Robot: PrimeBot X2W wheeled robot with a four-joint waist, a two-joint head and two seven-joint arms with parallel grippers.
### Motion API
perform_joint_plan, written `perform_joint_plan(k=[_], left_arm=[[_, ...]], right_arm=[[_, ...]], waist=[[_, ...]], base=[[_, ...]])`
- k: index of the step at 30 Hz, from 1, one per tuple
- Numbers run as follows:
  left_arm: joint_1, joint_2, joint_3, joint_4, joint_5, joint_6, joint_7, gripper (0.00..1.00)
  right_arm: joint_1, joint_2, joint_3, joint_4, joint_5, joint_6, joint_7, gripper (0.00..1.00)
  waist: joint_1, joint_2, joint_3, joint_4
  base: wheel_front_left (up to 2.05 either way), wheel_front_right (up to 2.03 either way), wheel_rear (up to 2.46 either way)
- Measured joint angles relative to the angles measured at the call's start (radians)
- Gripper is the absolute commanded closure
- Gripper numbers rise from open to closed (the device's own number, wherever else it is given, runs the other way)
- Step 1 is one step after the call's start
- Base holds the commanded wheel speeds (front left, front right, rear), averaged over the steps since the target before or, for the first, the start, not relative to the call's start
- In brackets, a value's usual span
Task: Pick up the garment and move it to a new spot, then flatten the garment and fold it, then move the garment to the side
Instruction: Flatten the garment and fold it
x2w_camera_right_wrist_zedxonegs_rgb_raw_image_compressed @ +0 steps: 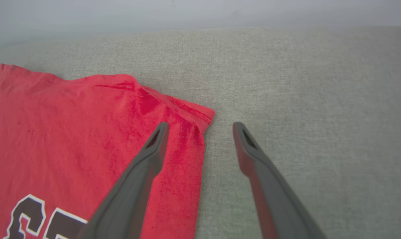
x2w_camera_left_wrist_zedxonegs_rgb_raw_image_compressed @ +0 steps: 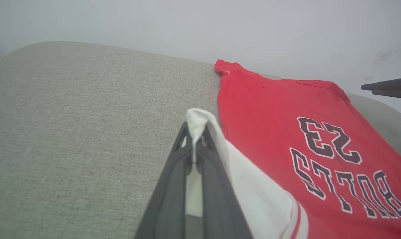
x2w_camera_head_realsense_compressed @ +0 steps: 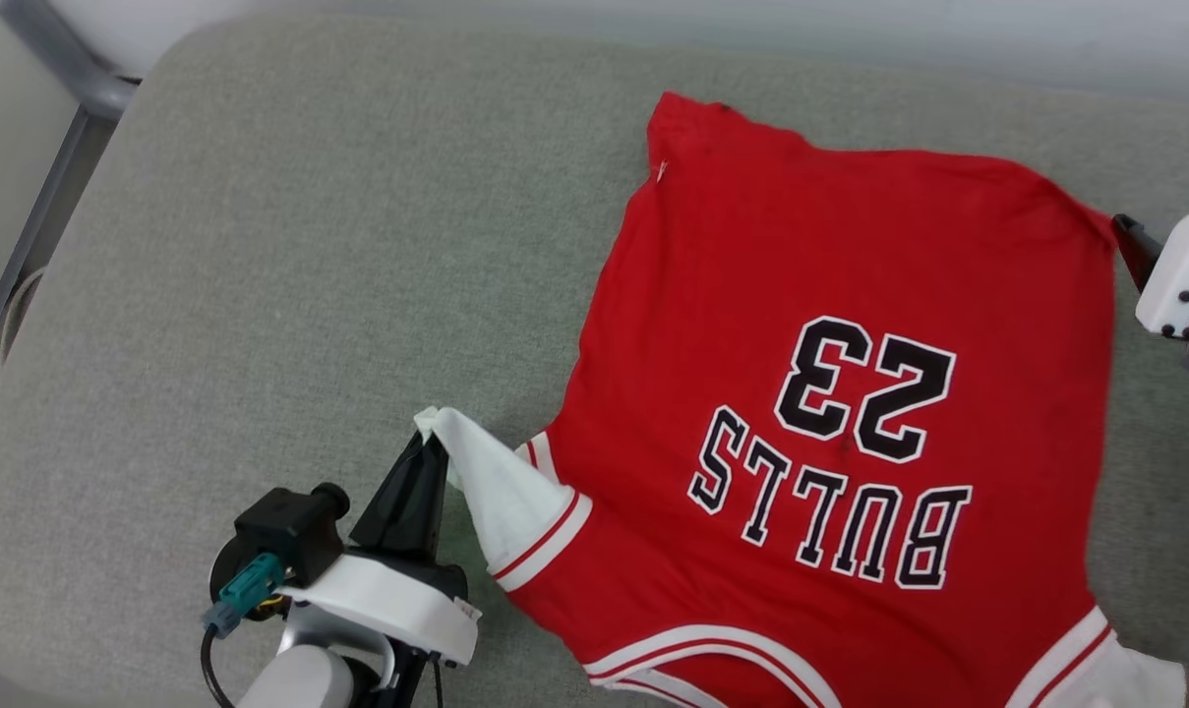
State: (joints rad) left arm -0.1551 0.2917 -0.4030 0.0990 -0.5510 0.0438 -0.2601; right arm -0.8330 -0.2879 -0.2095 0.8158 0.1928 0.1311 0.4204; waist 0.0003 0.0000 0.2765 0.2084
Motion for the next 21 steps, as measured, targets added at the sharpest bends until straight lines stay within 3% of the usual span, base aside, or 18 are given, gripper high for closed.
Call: perform_joint_plan(k=[10,15,16,18,21], left_arm=[[-0.05,-0.053,0.009,-0.016,0.046,-0.053,0.0,1.0],[-0.053,-0.077,0.026,-0.007,0.06,-0.07,0.0,1.0],[-0.053,-0.083,0.031,-0.006,0.063,-0.071,0.0,1.0],[-0.053,-0.088,0.038,-0.001,0.066,-0.079,0.0,1.0],[-0.052,-0.098,0.047,0.005,0.073,-0.09,0.0,1.0]], right_arm=[[-0.141,-0.025,0.008,0.169,-0.067,0.0,0.106,0.0],[-0.177,-0.041,0.012,0.247,-0.074,0.0,0.238,0.0],[-0.182,-0.043,0.012,0.257,-0.074,0.0,0.255,0.18],[-0.188,-0.046,0.004,0.271,-0.071,0.0,0.282,1.0],[-0.191,-0.058,0.004,0.277,-0.07,0.0,0.292,1.0]], waist=[[-0.0001,0.0,0.114,0.071],[-0.0003,0.0,0.133,0.093],[-0.0005,-0.0001,0.134,0.095],[-0.0006,-0.0001,0.134,0.097],[-0.0005,0.0,0.131,0.097]], base=[[0.0,0.0,0.0],[0.0,0.0,0.0],[0.0,0.0,0.0],[0.0,0.0,0.0],[0.0,0.0,0.0]])
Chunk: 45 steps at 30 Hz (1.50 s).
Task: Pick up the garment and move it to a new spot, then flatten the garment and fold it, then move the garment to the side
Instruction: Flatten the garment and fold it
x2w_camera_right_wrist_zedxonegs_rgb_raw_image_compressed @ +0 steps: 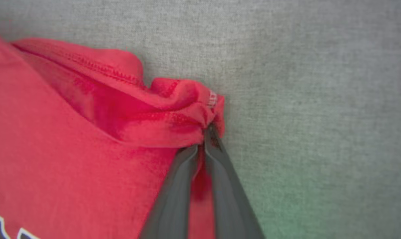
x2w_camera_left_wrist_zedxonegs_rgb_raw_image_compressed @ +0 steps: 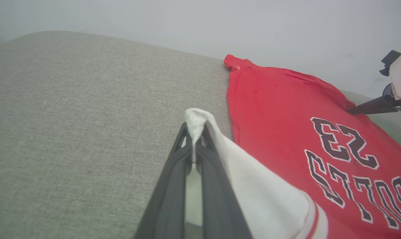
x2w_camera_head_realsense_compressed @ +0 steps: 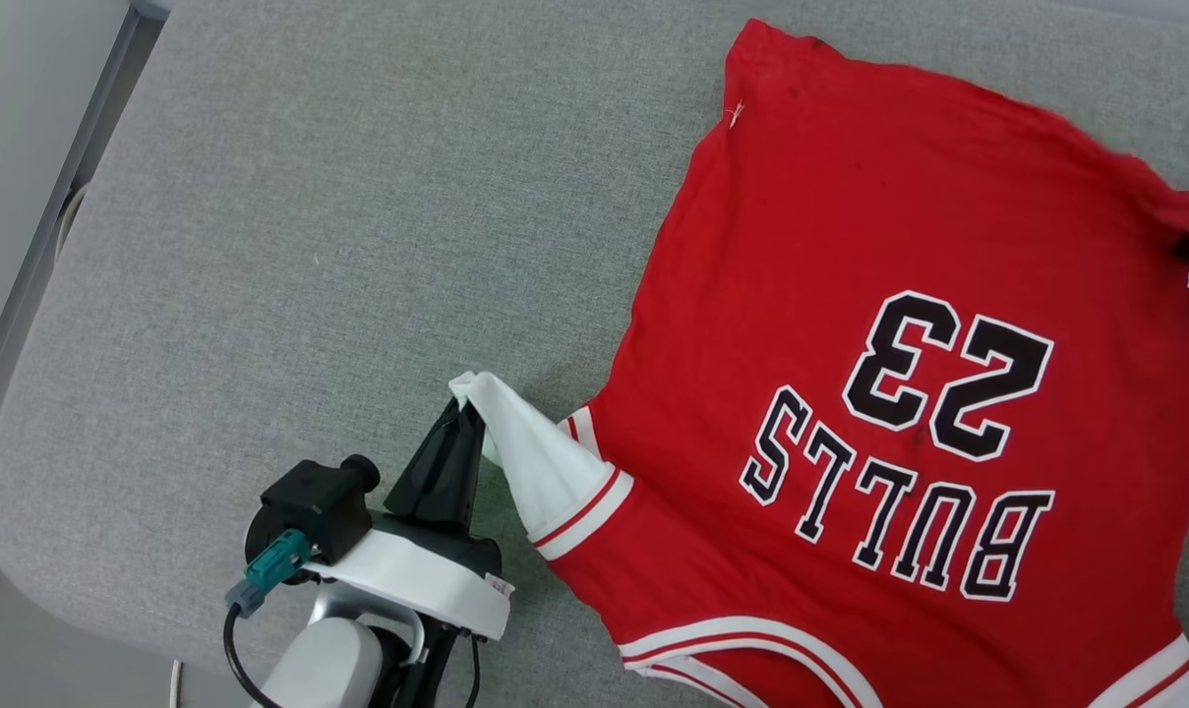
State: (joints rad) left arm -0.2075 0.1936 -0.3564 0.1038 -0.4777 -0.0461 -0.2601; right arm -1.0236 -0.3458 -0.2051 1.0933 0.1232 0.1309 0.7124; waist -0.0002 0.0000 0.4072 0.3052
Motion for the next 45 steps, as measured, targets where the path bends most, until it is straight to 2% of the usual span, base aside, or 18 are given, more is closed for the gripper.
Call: perform_joint_plan(k=[8,13,17,21,22,24,28,34,37,42,43,44,45], left_arm=[[0.02,-0.01,0.023,0.03,0.026,-0.012,0.0,1.0],[0.062,-0.003,0.051,0.046,0.026,-0.002,0.0,1.0],[0.097,0.018,0.076,0.058,0.021,0.012,0.0,1.0],[0.137,0.035,0.099,0.068,0.007,0.032,0.008,1.0],[0.164,0.052,0.11,0.072,0.0,0.045,0.021,1.0],[0.181,0.059,0.115,0.073,-0.003,0.05,0.03,1.0],[0.215,0.078,0.125,0.071,-0.012,0.059,0.048,1.0],[0.262,0.088,0.132,0.071,-0.03,0.072,0.073,1.0],[0.276,0.095,0.134,0.071,-0.038,0.075,0.085,1.0],[0.282,0.107,0.136,0.064,-0.041,0.081,0.098,1.0],[0.282,0.109,0.136,0.063,-0.042,0.081,0.098,1.0],[0.282,0.11,0.136,0.062,-0.043,0.082,0.098,1.0],[0.282,0.111,0.135,0.062,-0.044,0.082,0.099,1.0]], right_arm=[[0.013,-0.036,0.006,-0.033,0.031,0.001,-0.039,1.0],[0.072,-0.064,0.057,-0.121,0.071,0.001,-0.059,1.0],[0.17,-0.067,0.114,-0.253,0.121,0.001,-0.067,1.0],[0.334,-0.085,0.127,-0.422,0.192,0.001,-0.055,1.0],[0.486,-0.084,0.099,-0.556,0.231,0.001,-0.032,1.0],[0.601,-0.074,0.063,-0.653,0.242,0.0,-0.013,1.0],[0.821,-0.018,-0.033,-0.844,0.242,0.0,0.037,1.0],[1.109,0.141,-0.134,-1.078,0.216,0.0,0.105,1.0],[1.197,0.223,-0.143,-1.136,0.211,0.0,0.121,1.0],[1.283,0.277,-0.123,-1.132,0.213,0.0,0.103,1.0],[1.287,0.282,-0.115,-1.123,0.212,0.0,0.08,0.61],[1.287,0.284,-0.107,-1.111,0.216,0.0,0.063,0.44],[1.286,0.285,-0.094,-1.104,0.22,0.0,0.036,0.0]], waist=[[0.0003,0.0001,-0.052,-0.011],[0.0002,0.0001,-0.112,-0.036],[0.0003,0.0,-0.151,-0.082],[0.0003,0.0001,-0.2,-0.128],[0.0002,0.0001,-0.234,-0.168],[0.0002,0.0001,-0.258,-0.193],[0.0002,0.0001,-0.301,-0.243],[0.0001,0.0001,-0.344,-0.309],[0.0001,0.0,-0.353,-0.338],[0.0001,0.0001,-0.347,-0.366],[0.0,0.0,-0.343,-0.368],[0.0001,0.0001,-0.34,-0.37],[0.0001,0.0,-0.339,-0.371]], base=[[0.0,0.0,0.0],[0.0,0.0,0.0],[0.0,0.0,0.0],[0.0,0.0,0.0],[0.0,0.0,0.0],[0.0,0.0,0.0],[0.0,0.0,0.0],[0.0,0.0,0.0],[0.0,0.0,0.0],[0.0,0.0,0.0],[0.0,0.0,0.0],[0.0,0.0,0.0],[0.0,0.0,0.0]])
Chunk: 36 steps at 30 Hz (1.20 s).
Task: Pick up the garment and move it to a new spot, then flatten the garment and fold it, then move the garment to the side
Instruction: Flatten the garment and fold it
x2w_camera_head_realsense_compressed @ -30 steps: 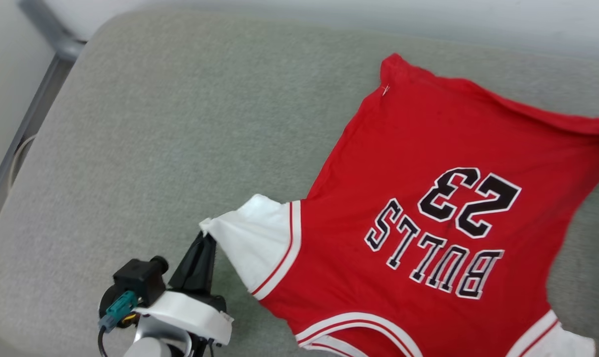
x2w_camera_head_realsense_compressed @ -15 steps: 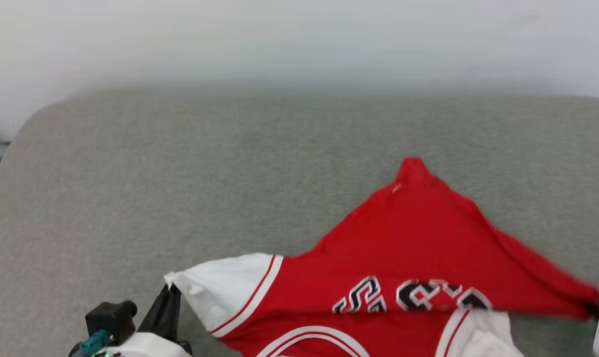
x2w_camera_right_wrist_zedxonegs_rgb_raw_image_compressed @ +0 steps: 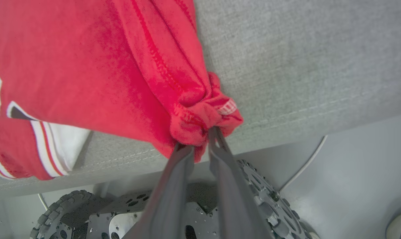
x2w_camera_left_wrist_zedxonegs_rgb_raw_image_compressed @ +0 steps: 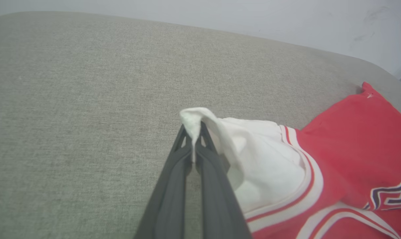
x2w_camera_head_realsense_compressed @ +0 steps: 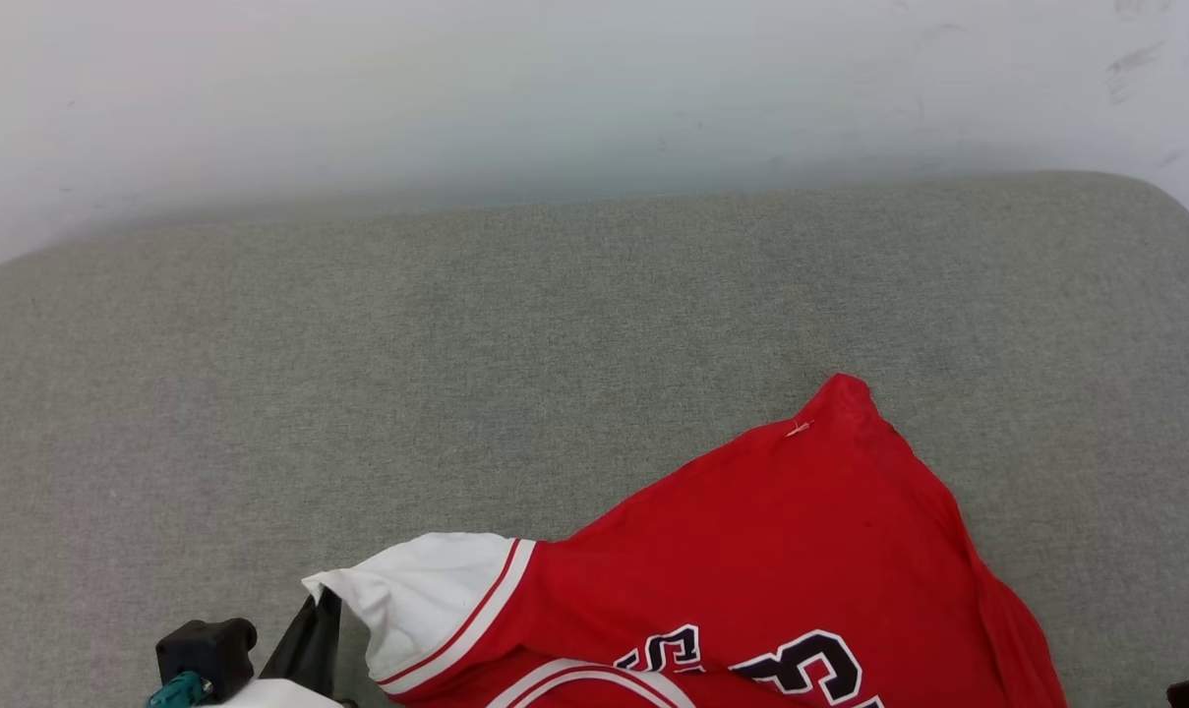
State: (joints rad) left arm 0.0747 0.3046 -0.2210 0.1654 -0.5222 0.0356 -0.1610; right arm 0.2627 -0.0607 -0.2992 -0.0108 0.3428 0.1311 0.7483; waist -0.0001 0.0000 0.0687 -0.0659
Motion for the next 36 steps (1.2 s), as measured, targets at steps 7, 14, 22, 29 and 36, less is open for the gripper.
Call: perform_joint_plan(k=[7,14,22,29,36], left_arm=[[-0.007,0.003,-0.012,-0.008,0.0,0.0,0.014,1.0],[-0.039,-0.003,-0.029,-0.02,0.0,-0.001,0.017,1.0],[-0.071,-0.018,-0.057,-0.023,0.009,-0.009,0.016,1.0],[-0.132,-0.033,-0.078,-0.02,0.008,-0.035,0.007,1.0],[-0.204,-0.052,-0.101,-0.008,0.008,-0.062,-0.004,1.0]], right_arm=[[-0.068,0.005,0.015,0.022,-0.008,0.0,-0.328,0.0],[-0.208,-0.008,0.035,0.099,-0.005,0.0,-0.602,0.0],[-0.464,-0.138,0.162,0.304,0.006,0.0,-0.468,0.0],[-0.685,-0.236,0.249,0.454,0.09,0.0,-0.147,0.0],[-0.835,-0.273,0.327,0.56,0.1,0.0,-0.06,0.0]], waist=[[0.0,0.0,0.01,0.009],[0.0,0.0,0.017,0.032],[0.0001,0.0,0.04,0.057],[0.0001,0.0,0.076,0.104],[0.0002,0.0,0.13,0.158]], base=[[0.0,0.0,0.0],[0.0,0.0,0.0],[0.0,0.0,0.0],[0.0,0.0,0.0],[0.0,0.0,0.0]])
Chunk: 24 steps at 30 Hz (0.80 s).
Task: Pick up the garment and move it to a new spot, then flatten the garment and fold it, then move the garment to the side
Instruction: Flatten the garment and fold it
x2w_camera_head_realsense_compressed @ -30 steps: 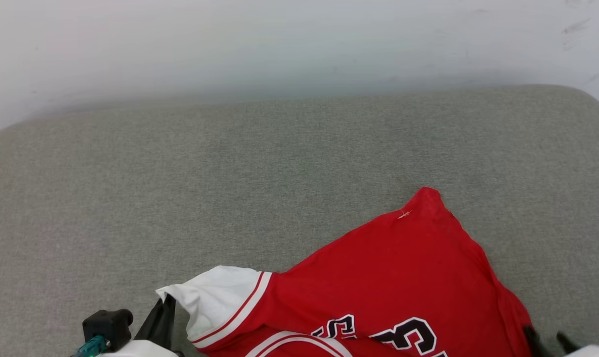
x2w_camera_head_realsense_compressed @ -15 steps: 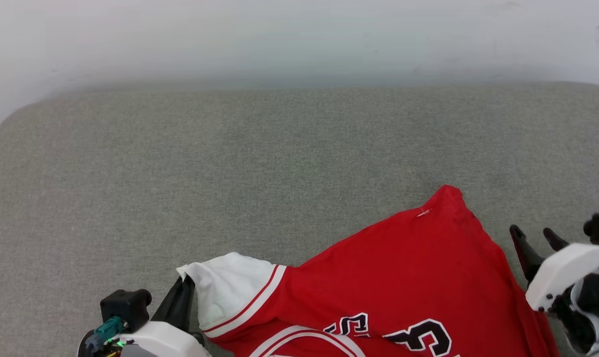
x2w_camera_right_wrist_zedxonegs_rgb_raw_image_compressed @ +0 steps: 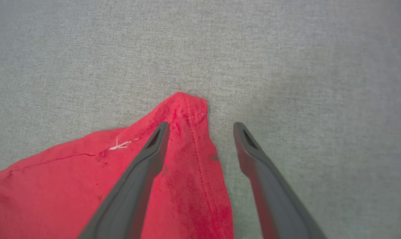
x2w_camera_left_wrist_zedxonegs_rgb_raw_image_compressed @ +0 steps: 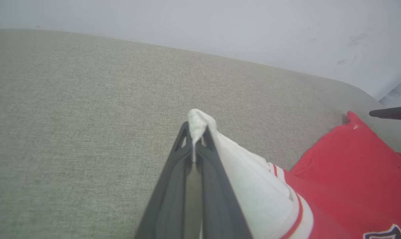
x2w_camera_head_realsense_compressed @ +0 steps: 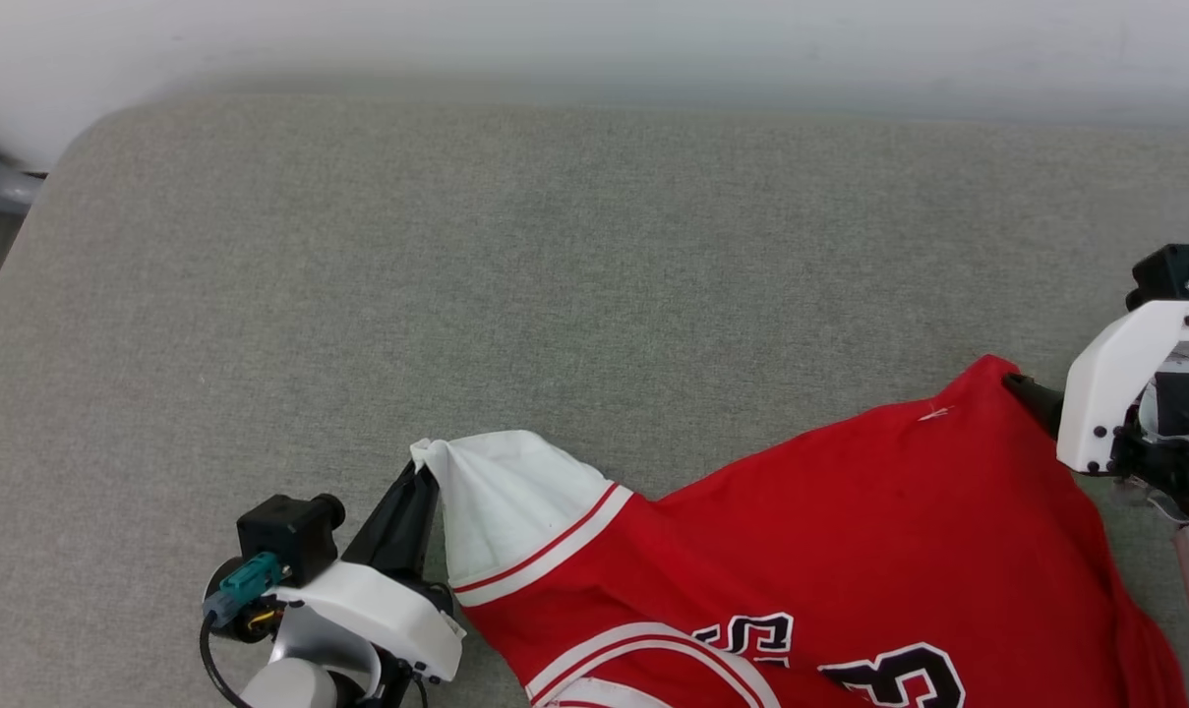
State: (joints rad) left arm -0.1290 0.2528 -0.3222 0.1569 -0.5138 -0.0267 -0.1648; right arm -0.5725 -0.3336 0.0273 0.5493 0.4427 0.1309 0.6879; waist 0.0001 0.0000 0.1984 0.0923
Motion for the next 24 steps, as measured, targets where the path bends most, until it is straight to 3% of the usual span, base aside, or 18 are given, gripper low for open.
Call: perform_joint_plan(k=[6,10,11,12,13,14,15,24], left_arm=[[-0.04,-0.007,-0.012,0.011,-0.001,-0.017,-0.007,1.0],[-0.049,-0.007,-0.015,0.024,-0.001,-0.019,-0.012,1.0],[-0.05,-0.007,-0.016,0.027,-0.001,-0.019,-0.014,1.0],[-0.051,-0.007,-0.016,0.029,-0.001,-0.018,-0.014,1.0],[-0.052,-0.008,-0.016,0.03,-0.001,-0.017,-0.015,1.0],[-0.053,-0.008,-0.016,0.033,-0.002,-0.017,-0.016,1.0],[-0.053,-0.008,-0.016,0.034,-0.003,-0.017,-0.016,1.0],[-0.056,0.001,-0.008,0.049,-0.012,-0.014,-0.024,1.0]], right_arm=[[-0.079,0.009,0.042,0.132,0.003,0.0,-0.012,0.0],[-0.093,0.018,0.086,0.21,0.024,0.0,0.053,0.0],[-0.099,0.016,0.094,0.224,0.028,-0.001,0.066,0.05],[-0.105,0.015,0.097,0.234,0.037,-0.001,0.079,0.53],[-0.108,0.014,0.099,0.241,0.051,-0.002,0.084,0.71],[-0.109,0.013,0.108,0.244,0.059,-0.002,0.084,0.96],[-0.109,0.011,0.116,0.246,0.064,-0.002,0.084,1.0],[-0.129,-0.02,0.177,0.228,0.132,0.001,0.016,1.0]], waist=[[0.0,0.0,0.053,0.027],[-0.0001,0.0,0.067,0.039],[0.0,0.0,0.068,0.041],[-0.0001,0.0,0.069,0.042],[-0.0001,0.0,0.069,0.042],[-0.0001,0.0,0.068,0.043],[-0.0001,0.0,0.067,0.042],[0.0,0.0,0.039,0.03]], base=[[0.0,0.0,0.0],[0.0,0.0,0.0],[0.0,0.0,0.0],[0.0,0.0,0.0],[0.0,0.0,0.0],[0.0,0.0,0.0],[0.0,0.0,0.0],[0.0,0.0,0.0]])
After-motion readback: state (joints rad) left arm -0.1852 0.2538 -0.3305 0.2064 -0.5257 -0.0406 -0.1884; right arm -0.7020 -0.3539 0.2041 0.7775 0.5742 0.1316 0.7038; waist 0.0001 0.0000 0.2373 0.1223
